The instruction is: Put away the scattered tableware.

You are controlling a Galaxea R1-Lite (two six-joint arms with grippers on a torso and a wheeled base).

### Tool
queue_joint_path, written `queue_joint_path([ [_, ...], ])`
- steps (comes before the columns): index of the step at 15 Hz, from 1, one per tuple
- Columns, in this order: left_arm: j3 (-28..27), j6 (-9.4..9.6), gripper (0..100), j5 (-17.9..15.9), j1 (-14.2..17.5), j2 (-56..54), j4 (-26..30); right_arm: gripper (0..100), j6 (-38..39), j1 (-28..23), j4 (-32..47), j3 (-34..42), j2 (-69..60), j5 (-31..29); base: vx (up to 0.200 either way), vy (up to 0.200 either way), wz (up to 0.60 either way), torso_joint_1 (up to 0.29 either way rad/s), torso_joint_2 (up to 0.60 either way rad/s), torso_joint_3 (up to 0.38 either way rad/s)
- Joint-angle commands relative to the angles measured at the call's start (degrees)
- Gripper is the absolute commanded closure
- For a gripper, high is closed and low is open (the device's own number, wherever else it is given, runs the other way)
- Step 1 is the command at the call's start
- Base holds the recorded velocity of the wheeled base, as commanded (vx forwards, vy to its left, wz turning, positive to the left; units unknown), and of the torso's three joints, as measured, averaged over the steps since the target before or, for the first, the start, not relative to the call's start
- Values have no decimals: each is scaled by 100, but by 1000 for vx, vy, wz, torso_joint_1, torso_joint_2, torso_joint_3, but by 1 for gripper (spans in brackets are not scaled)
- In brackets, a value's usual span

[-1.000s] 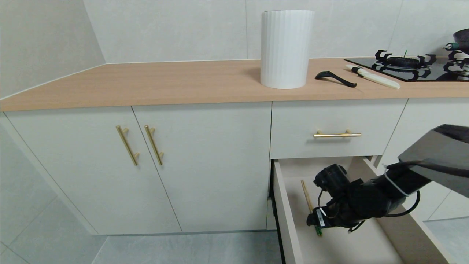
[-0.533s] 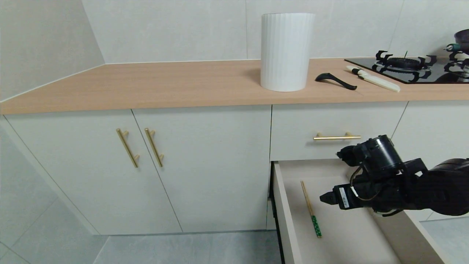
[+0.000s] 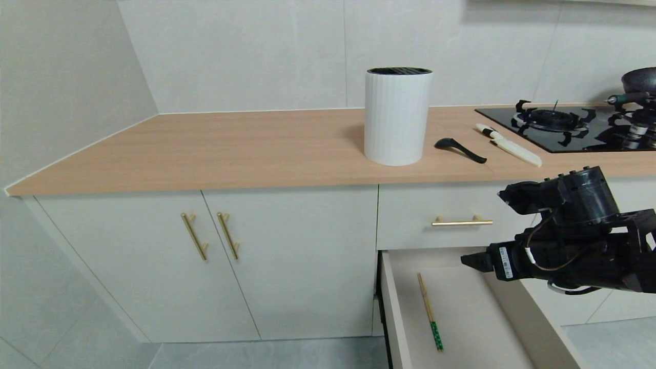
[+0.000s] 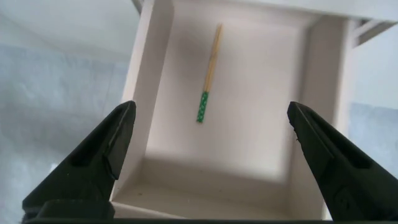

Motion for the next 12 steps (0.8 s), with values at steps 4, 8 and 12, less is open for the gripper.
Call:
queue_joint_path([
  [4,1,0,0,-8,1,2,-5,0,-5,2,-10,9,-44,10,0,0,0,160,-474,-320],
  [8,1,0,0,1,1,2,-5,0,-5,2,-19,9,-52,19,0,0,0,183,-489,-311],
  [12,1,0,0,1,1,2,-5,0,-313,-112,-45,-360,185,89,0,0,0,207,-507,-300],
])
